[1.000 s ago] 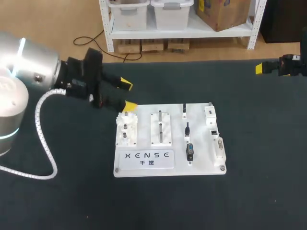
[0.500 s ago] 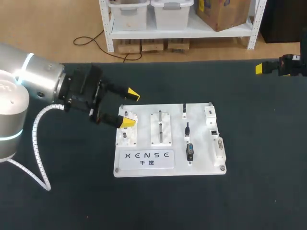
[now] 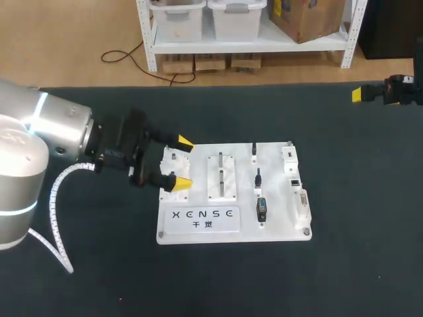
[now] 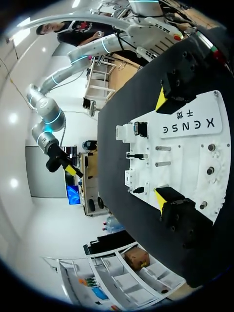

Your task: Insert the Ethernet cable into its matching sockets.

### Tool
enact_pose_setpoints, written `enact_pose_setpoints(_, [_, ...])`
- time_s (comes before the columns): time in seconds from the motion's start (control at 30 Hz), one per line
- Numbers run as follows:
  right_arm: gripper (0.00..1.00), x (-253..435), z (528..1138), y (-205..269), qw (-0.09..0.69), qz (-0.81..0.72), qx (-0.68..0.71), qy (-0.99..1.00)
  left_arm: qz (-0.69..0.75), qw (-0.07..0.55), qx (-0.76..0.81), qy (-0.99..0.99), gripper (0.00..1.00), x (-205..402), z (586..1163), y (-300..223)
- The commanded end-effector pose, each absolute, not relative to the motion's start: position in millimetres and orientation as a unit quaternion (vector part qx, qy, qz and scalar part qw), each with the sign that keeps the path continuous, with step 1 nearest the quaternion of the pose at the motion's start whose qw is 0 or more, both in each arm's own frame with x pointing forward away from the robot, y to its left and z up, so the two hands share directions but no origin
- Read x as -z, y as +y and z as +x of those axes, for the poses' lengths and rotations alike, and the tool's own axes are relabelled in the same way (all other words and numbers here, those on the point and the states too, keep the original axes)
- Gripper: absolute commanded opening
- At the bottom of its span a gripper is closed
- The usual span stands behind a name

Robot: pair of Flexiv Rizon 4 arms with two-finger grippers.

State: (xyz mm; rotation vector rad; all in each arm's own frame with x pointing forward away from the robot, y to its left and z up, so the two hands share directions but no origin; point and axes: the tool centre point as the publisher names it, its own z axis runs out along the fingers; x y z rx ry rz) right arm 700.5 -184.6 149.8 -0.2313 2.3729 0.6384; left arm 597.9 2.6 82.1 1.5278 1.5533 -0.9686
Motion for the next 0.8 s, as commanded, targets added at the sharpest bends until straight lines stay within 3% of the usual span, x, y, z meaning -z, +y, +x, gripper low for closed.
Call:
enact_pose_setpoints(0.03, [1.00, -149.9, 700.6, -185.1, 0.330, -0.089, -0.245, 0.907, 0.600, 0.360, 0.379, 0.606, 1.00, -83.0, 599.6, 0.4])
enact_pose_setpoints(0.43, [1.00, -149.9, 700.6, -185.1, 0.330, -0.089, -0.245, 0.907, 0.600, 0.360, 0.379, 0.606, 1.00, -83.0, 599.6, 0.4])
enact_pose_setpoints(0.8, [1.00, -158.7, 679.0, -61.1, 0.213, -0.106, -0.223, 0.945, 0.600, 0.360, 0.379, 0.606, 1.00, -83.0, 599.6, 0.4])
